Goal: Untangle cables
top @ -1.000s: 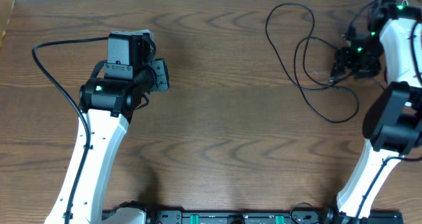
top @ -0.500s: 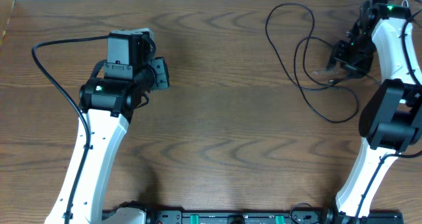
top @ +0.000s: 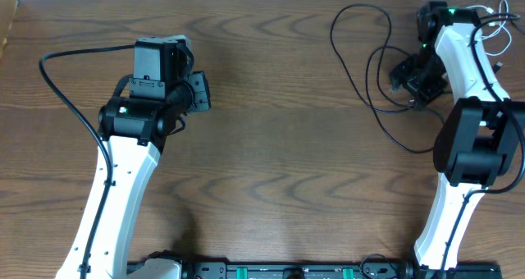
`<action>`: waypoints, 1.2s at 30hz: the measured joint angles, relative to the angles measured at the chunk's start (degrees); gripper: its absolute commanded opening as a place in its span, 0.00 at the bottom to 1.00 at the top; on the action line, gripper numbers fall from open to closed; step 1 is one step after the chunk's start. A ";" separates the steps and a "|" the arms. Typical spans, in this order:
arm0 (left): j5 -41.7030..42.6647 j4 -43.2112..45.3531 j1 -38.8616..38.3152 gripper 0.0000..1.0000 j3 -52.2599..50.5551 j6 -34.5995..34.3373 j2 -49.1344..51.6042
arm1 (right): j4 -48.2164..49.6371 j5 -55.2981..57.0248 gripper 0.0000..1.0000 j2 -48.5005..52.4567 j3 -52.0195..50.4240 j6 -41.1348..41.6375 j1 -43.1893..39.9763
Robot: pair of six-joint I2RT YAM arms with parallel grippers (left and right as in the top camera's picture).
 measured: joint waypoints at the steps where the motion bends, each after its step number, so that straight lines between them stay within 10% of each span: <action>1: 0.02 0.00 0.00 0.44 0.00 0.00 0.00 | 0.63 1.03 0.67 0.00 -1.25 0.70 -0.04; 18: 0.02 -0.02 0.00 0.44 0.00 0.00 0.00 | 20.72 4.44 0.72 -0.39 -12.57 -5.42 -0.50; 25: 0.02 0.00 0.00 0.44 0.00 0.00 0.00 | 26.62 3.13 0.01 -1.44 -14.91 -10.97 -0.22; 36: 0.02 0.00 0.00 0.44 0.00 0.00 0.00 | 18.10 0.39 0.01 -2.73 -11.45 -31.01 -2.34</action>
